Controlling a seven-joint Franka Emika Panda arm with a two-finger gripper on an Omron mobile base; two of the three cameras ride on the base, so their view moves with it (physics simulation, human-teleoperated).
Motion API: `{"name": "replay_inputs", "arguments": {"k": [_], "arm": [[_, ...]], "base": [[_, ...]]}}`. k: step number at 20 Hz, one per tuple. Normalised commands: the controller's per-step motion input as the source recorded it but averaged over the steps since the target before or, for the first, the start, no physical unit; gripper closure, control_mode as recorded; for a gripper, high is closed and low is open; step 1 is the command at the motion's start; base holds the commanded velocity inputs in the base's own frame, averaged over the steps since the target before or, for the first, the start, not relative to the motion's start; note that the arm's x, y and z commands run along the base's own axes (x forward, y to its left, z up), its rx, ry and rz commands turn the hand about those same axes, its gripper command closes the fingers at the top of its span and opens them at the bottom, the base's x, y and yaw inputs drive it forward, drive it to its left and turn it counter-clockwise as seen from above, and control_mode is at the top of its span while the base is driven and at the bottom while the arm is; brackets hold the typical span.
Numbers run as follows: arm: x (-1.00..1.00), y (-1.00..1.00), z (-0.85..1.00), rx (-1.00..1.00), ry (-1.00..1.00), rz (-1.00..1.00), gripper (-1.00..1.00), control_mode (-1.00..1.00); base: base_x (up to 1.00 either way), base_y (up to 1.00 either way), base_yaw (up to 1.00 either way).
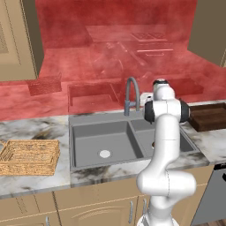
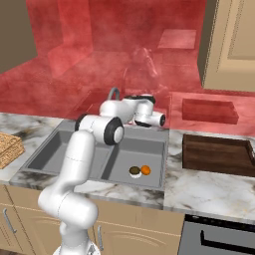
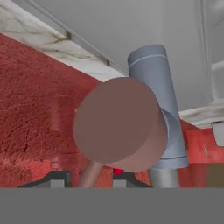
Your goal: Pick up all produce items and place them in the sink. Turn on the sink faucet to wash them. Then turn the sink off and put them in the tray.
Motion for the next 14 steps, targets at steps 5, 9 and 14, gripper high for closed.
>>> {"name": "replay_inputs", "arguments": {"k": [5, 9, 14], "arm": [[0.09, 0.83, 0.19, -0.17, -0.18, 0.36, 1.0, -1.0], [-0.03, 0.55, 0.34, -0.15, -0.08, 0.24, -1.0, -1.0], [-0.28, 0.12, 0.59, -0.07, -0.04, 0.08, -1.0, -1.0]], "base": [[0.0, 0.0, 0.0], [0.0, 0.0, 0.0], [0.0, 0.0, 0.0]]}}
